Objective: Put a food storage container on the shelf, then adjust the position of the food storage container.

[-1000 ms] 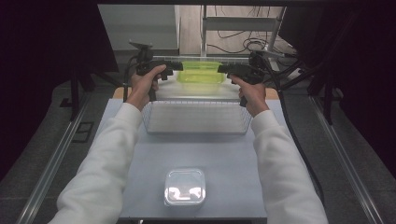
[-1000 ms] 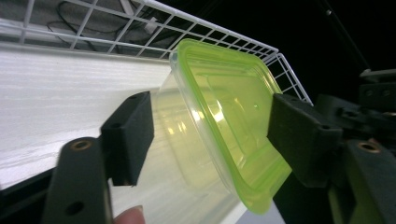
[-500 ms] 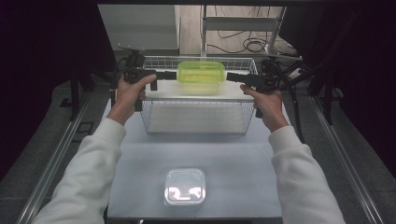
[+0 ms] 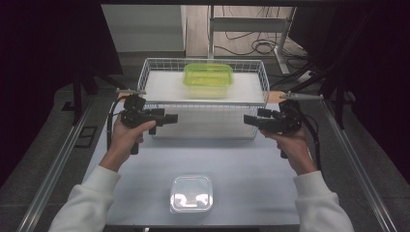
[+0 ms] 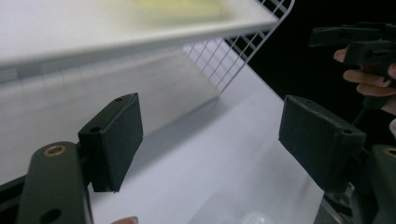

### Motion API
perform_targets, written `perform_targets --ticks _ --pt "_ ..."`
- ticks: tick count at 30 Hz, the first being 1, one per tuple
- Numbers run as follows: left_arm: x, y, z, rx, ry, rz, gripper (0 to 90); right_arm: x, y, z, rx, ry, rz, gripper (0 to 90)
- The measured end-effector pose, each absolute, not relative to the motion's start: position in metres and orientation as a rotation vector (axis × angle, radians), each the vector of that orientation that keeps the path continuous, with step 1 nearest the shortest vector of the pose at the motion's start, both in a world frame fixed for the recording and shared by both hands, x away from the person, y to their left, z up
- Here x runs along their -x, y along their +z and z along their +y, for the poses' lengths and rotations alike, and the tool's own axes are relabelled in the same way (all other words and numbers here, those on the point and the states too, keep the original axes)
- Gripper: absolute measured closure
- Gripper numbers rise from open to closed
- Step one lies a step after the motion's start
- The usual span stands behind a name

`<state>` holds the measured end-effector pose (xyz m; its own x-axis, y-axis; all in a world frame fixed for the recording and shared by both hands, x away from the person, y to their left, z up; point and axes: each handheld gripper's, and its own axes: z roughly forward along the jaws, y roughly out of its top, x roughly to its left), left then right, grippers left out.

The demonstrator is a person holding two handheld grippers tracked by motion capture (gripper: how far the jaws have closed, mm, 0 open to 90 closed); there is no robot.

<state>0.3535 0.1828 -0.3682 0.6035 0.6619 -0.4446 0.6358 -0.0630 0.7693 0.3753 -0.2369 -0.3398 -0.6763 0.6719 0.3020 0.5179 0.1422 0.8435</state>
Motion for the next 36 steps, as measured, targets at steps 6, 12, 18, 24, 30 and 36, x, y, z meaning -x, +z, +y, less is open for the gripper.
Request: perform_targets --ticks 6,12,18,24,30,36 --pt "-0.332 -0.4 0.189 -1.797 0.052 1.121 22.2 -0.352 -0.373 -0.239 -1.182 1.519 2.309 23.0" --pt "-0.313 -0.429 0.196 -1.814 0.042 1.181 22.5 -0.334 -0.399 -0.231 -1.192 1.463 2.352 23.9" --pt "-0.301 -0.449 0.204 -1.828 0.004 1.231 23.0 -0.319 -0.422 -0.223 -1.185 1.407 2.413 23.9" --pt "-0.293 -0.458 0.211 -1.818 -0.014 1.261 23.3 -0.31 -0.433 -0.219 -1.17 1.324 2.447 23.6" --pt "-0.285 -0.454 0.214 -1.811 -0.005 1.272 22.7 -0.309 -0.433 -0.219 -1.168 1.334 2.443 23.3" --pt "-0.278 -0.454 0.217 -1.819 -0.012 1.277 23.1 -0.311 -0.435 -0.218 -1.168 1.321 2.45 23.2"
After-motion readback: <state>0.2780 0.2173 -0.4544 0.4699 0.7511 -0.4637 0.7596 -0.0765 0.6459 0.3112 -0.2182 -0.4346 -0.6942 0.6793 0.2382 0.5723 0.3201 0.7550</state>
